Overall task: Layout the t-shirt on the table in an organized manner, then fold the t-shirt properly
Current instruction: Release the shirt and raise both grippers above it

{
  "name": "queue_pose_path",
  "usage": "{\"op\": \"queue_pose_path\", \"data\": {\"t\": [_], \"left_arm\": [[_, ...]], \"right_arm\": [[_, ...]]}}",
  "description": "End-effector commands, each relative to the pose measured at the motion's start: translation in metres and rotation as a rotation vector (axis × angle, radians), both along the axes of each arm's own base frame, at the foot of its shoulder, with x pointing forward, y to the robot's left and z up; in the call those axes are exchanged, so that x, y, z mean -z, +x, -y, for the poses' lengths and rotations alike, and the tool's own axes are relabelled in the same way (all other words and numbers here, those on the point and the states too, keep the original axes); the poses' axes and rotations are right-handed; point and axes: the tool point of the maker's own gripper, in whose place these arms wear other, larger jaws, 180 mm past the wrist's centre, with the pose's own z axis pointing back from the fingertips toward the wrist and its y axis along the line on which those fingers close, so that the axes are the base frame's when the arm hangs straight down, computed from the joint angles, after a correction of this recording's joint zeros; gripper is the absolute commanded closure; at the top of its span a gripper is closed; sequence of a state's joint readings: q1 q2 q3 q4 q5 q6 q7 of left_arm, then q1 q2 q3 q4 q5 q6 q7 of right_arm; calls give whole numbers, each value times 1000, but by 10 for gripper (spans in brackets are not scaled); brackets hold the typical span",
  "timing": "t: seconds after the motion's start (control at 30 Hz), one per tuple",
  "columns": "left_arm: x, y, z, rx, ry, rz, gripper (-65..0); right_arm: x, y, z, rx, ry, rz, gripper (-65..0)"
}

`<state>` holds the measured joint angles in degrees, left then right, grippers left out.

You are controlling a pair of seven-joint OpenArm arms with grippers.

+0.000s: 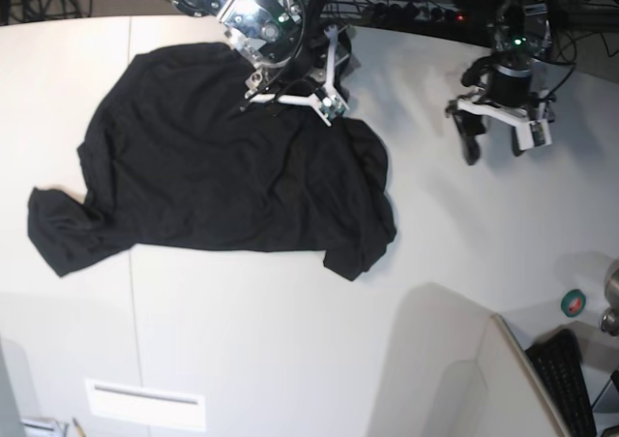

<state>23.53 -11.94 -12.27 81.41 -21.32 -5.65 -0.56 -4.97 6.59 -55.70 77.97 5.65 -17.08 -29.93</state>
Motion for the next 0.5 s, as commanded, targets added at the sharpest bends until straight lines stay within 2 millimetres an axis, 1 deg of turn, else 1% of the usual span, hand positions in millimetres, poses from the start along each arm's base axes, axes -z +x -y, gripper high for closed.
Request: {"op": "queue_pose_path", "data": {"t": [0.0,0.03,0.07,0.1,0.13,0.17,0.23,0.3,0.4,0.47], "left_arm": [[-10,7,5,32,3,38,-536],[-7,8,16,59,-10,32,-556],[-5,8,25,79,-20,28,-564],[-3,8,35,103,-31,25,-564],[-2,9,45,127,-43,21,-564],[-2,14,57,152,-56,29,-564],[0,19,73,186,-74,29,-564],[6,20,78,198,-79,17,-564],[8,22,77,199,-78,13,-564],[7,23,76,202,-74,16,-564]], "right_arm": [[2,2,9,17,-30,-3,-251],[2,3,10,17,-29,-2,-149],[1,3,9,17,-27,0,-33],[1,3,9,18,-26,-1,0],[0,3,9,19,-24,0,0],[0,3,9,19,-22,-1,0],[-7,4,4,19,1,9,0],[-18,2,-1,17,33,25,0],[-49,15,-1,14,92,92,0],[-69,32,12,57,116,145,0]]}}
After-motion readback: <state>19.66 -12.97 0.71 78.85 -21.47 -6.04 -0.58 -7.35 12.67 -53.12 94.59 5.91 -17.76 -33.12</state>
